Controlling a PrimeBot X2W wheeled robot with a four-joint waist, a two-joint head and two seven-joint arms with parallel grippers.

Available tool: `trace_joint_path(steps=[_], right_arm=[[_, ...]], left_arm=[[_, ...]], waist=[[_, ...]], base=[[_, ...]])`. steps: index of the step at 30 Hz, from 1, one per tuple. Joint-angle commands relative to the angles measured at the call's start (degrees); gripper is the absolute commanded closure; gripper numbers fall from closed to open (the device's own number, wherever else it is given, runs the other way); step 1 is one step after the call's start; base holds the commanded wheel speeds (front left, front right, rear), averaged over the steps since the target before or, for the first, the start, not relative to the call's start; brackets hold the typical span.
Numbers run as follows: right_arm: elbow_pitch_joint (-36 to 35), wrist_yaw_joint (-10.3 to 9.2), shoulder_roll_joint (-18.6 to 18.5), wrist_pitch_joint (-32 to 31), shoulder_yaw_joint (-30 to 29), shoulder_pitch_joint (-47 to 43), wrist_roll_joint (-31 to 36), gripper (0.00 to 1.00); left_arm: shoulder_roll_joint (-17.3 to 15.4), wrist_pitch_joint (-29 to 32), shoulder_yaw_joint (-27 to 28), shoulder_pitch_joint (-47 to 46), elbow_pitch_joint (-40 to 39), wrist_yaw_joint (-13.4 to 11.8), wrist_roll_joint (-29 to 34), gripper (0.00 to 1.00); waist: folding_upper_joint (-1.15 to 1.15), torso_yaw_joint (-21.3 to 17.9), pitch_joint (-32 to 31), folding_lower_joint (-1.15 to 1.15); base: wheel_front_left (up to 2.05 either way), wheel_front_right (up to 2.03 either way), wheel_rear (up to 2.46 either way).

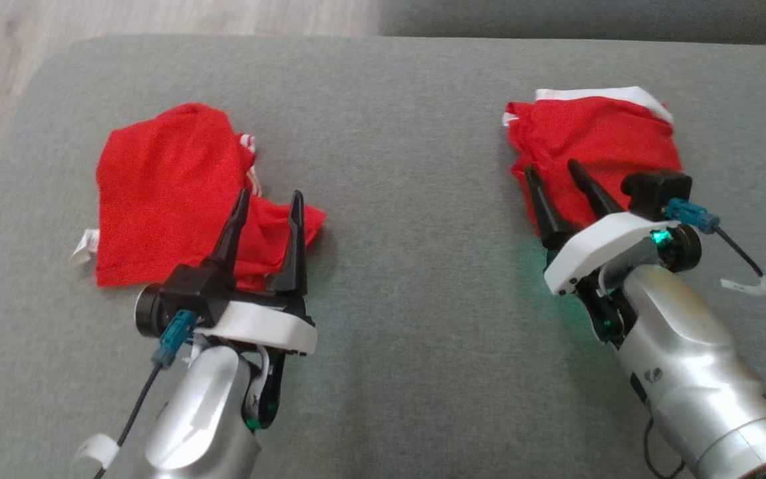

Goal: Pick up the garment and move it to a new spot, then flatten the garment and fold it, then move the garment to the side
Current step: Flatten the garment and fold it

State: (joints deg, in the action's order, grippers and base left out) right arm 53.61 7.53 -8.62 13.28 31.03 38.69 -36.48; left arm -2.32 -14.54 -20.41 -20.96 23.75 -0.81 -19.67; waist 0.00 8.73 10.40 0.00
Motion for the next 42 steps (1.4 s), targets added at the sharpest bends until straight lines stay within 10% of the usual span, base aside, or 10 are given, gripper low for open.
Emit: trace_joint_path(steps=[1, 18, 33, 35, 42], right_arm=[[-1.36, -0.04, 0.89, 1.02, 0.17, 1.61, 0.64, 0.00], [-27.83, -0.04, 3.12, 1.71, -30.82, -17.43, 25.39, 0.00], [-34.67, -0.04, 5.72, 1.69, -34.09, -23.52, 28.92, 0.00], [-34.64, -0.04, 5.72, 1.40, -33.98, -22.10, 29.09, 1.00], [-32.08, -0.04, 5.10, -2.64, -35.60, -13.72, 30.87, 1.00]], left_arm=[[-0.56, -0.46, 2.02, -1.16, -1.86, -0.05, 0.46, 0.00], [-0.56, -0.46, 4.40, 2.27, -5.78, -0.12, 1.36, 0.00], [-0.56, -0.46, 5.26, 3.96, -6.12, 0.20, 3.16, 0.00], [-0.56, -0.46, 4.91, 3.30, -6.22, 0.26, 3.22, 0.00], [-0.56, -0.46, 2.93, 0.14, -6.96, 0.18, 2.71, 0.00]], waist=[[0.00, -1.25, -0.96, 0.00], [0.00, -9.62, -4.89, 0.00], [0.00, -8.67, -1.86, 0.00], [0.00, -7.79, -0.58, 0.00], [0.00, -3.50, 5.00, 0.00]], base=[[0.00, 0.00, 0.00], [0.00, 0.00, 0.00], [0.00, 0.00, 0.00], [0.00, 0.00, 0.00], [0.00, 0.00, 0.00]])
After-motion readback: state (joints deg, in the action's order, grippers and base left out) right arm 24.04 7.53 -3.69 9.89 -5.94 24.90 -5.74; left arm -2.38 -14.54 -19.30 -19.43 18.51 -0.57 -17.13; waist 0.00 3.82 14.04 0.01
